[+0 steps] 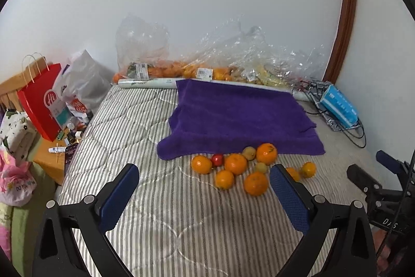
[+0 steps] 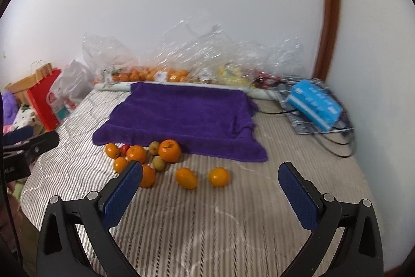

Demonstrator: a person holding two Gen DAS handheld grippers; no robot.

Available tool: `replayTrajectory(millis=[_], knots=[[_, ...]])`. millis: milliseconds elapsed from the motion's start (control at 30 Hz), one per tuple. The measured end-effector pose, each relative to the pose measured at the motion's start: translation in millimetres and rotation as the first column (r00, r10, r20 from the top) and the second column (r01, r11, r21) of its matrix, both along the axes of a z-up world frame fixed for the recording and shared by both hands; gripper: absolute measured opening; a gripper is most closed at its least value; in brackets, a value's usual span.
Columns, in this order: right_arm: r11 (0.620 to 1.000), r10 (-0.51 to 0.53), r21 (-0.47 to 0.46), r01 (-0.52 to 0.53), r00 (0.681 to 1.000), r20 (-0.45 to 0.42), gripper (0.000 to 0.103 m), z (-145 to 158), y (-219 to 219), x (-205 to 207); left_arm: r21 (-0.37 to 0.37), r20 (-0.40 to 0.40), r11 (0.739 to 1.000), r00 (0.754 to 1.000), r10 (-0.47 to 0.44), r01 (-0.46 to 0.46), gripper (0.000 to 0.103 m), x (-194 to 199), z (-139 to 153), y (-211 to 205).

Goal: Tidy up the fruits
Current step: 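Grasp an orange with the left gripper while the right gripper grasps another orange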

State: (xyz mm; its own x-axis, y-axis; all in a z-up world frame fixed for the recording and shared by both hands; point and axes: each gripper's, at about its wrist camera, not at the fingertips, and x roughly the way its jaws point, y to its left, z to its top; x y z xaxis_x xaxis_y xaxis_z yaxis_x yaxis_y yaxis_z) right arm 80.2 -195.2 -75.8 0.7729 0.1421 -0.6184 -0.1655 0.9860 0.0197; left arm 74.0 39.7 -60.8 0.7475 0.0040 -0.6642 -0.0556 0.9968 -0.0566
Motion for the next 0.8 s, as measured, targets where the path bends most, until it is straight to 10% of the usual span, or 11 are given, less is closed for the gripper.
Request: replayTrajectory(millis=[800], knots=[[0.993,-0.103,0.026,0.113,0.960,-0.259,0.076,-104,-6,91,-0.083,-0.159,0.997,0.987,-0.013,0.000,0.096,78,-94,30]])
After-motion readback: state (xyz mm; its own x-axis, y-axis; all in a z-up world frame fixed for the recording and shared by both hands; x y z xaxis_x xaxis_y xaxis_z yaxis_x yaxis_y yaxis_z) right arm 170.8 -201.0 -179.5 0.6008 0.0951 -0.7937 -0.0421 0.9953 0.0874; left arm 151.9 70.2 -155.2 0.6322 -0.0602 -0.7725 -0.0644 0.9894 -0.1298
